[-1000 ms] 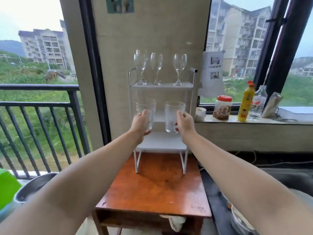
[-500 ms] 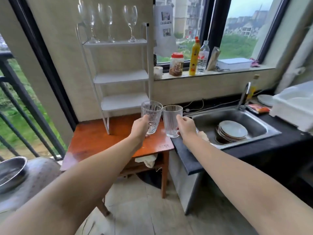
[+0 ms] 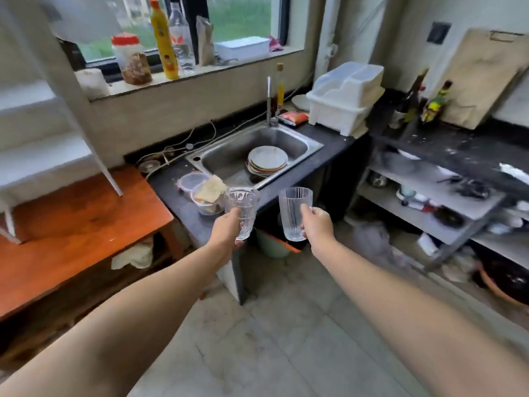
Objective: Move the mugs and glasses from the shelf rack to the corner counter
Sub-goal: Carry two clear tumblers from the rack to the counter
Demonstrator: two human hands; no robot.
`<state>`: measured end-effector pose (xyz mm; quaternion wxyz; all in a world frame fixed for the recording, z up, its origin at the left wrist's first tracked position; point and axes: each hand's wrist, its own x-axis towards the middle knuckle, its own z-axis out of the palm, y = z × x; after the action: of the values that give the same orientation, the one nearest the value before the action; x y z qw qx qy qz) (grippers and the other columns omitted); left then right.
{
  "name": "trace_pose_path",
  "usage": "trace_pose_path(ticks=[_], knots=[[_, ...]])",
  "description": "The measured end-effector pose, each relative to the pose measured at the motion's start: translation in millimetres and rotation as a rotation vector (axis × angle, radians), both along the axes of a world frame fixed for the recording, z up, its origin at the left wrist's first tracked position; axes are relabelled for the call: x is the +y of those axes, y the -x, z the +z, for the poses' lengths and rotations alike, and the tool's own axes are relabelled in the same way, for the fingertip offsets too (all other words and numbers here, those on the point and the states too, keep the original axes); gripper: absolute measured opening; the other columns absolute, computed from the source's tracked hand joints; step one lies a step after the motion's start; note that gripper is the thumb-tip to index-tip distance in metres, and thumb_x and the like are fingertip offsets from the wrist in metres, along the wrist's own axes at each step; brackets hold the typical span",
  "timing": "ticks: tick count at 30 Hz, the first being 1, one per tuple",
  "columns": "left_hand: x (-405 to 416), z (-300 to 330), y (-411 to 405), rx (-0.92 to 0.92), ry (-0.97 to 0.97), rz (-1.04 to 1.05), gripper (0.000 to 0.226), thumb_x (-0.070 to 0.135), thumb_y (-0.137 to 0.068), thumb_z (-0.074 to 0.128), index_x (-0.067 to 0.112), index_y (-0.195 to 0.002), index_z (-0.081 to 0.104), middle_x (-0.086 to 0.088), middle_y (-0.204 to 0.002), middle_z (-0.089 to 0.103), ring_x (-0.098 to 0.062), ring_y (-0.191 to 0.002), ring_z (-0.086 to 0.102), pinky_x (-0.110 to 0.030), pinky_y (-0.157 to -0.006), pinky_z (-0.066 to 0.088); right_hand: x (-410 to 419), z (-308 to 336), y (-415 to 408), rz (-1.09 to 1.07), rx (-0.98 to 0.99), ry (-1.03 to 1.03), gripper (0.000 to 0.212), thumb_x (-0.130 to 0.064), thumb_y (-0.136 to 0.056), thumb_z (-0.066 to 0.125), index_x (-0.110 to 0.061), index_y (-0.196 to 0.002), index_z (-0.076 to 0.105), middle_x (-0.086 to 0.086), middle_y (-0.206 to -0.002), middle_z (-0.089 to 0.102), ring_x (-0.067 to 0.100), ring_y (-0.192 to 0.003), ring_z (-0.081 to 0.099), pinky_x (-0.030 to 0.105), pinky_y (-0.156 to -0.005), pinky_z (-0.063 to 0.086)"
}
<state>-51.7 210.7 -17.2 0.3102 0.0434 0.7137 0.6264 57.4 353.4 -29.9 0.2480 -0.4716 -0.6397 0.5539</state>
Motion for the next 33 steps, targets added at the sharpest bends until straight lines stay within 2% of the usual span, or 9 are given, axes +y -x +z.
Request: trace_pose_path(ticks=[3,6,12,16,19,23,26,28,33], knots=[[55,-8,-49,-0.042,0.012,-0.087,0.032,0.028,-0.092,0.042,0.019,-0.061,0.045,0.009,-0.041,0.046,-0.006,-0.036,0.046,-0.022,-0.053,0.035,44,-6,-68,-0.112,-0.014,-0.004,0.030,-0.023,-0.090,0.047,-0.010,-0.064,0.044,0.015,-0.065,0.042,0.023,-0.063,0.041,0.032,-0.061,0.032],[109,-14,-102,-0.053,0.027,-0.142,0.028,0.027,-0.090,0.044,0.019,-0.064,0.052,0.001,-0.059,0.049,-0.015,-0.054,0.047,-0.024,-0.055,0.040,86,-8,-138,-0.193,-0.058,-0.022,0.029,-0.023,-0.091,0.046,-0.008,-0.065,0.043,0.016,-0.068,0.041,0.023,-0.062,0.040,0.032,-0.059,0.031],[207,-27,-200,-0.084,0.013,-0.317,0.023,0.026,-0.089,0.043,0.016,-0.077,0.059,-0.001,-0.067,0.056,-0.016,-0.058,0.053,-0.026,-0.058,0.044,164,-13,-262,-0.349,-0.169,-0.039,0.037,-0.025,-0.091,0.045,-0.010,-0.058,0.040,0.017,-0.067,0.048,0.028,-0.065,0.048,0.033,-0.063,0.035],[265,-31,-251,-0.098,0.023,-0.444,0.018,0.025,-0.087,0.045,0.015,-0.078,0.058,0.002,-0.059,0.049,-0.011,-0.047,0.046,-0.022,-0.055,0.043,204,-15,-321,-0.466,-0.171,-0.028,0.033,-0.025,-0.091,0.045,-0.009,-0.062,0.040,0.019,-0.068,0.047,0.028,-0.064,0.048,0.033,-0.063,0.034],[307,-32,-277,-0.093,0.058,-0.557,0.021,0.027,-0.086,0.046,0.019,-0.068,0.054,0.004,-0.059,0.044,-0.012,-0.050,0.042,-0.023,-0.054,0.042,232,-20,-349,-0.562,-0.127,0.037,0.029,-0.025,-0.089,0.045,-0.008,-0.064,0.043,0.016,-0.067,0.046,0.027,-0.061,0.047,0.035,-0.063,0.034],[376,-32,-301,-0.093,0.077,-0.679,0.020,0.031,-0.086,0.045,0.019,-0.072,0.052,0.003,-0.062,0.044,-0.014,-0.056,0.043,-0.026,-0.058,0.041,279,-23,-374,-0.703,-0.057,0.098,0.029,-0.022,-0.088,0.045,-0.011,-0.061,0.042,0.013,-0.063,0.044,0.025,-0.056,0.043,0.037,-0.063,0.034],[435,-30,-314,-0.096,0.058,-0.770,0.024,0.031,-0.086,0.045,0.020,-0.066,0.047,0.003,-0.061,0.040,-0.014,-0.056,0.038,-0.028,-0.060,0.038,317,-20,-389,-0.786,-0.042,0.086,0.026,-0.022,-0.088,0.046,-0.007,-0.066,0.046,0.015,-0.067,0.042,0.025,-0.061,0.041,0.036,-0.065,0.032],[472,-26,-320,-0.093,0.061,-0.810,0.025,0.030,-0.086,0.045,0.019,-0.065,0.046,0.002,-0.060,0.039,-0.015,-0.056,0.037,-0.028,-0.059,0.038,340,-17,-397,-0.836,-0.031,0.078,0.028,-0.023,-0.087,0.046,-0.013,-0.062,0.038,0.014,-0.069,0.040,0.024,-0.065,0.038,0.035,-0.065,0.029],[556,-19,-339,-0.071,0.101,-0.975,0.022,0.034,-0.090,0.042,0.017,-0.079,0.050,-0.003,-0.074,0.044,-0.021,-0.079,0.044,-0.037,-0.078,0.041,390,-10,-419,-0.985,-0.054,0.084,0.031,-0.028,-0.088,0.045,-0.014,-0.062,0.039,0.011,-0.067,0.045,0.022,-0.061,0.042,0.032,-0.060,0.032]])
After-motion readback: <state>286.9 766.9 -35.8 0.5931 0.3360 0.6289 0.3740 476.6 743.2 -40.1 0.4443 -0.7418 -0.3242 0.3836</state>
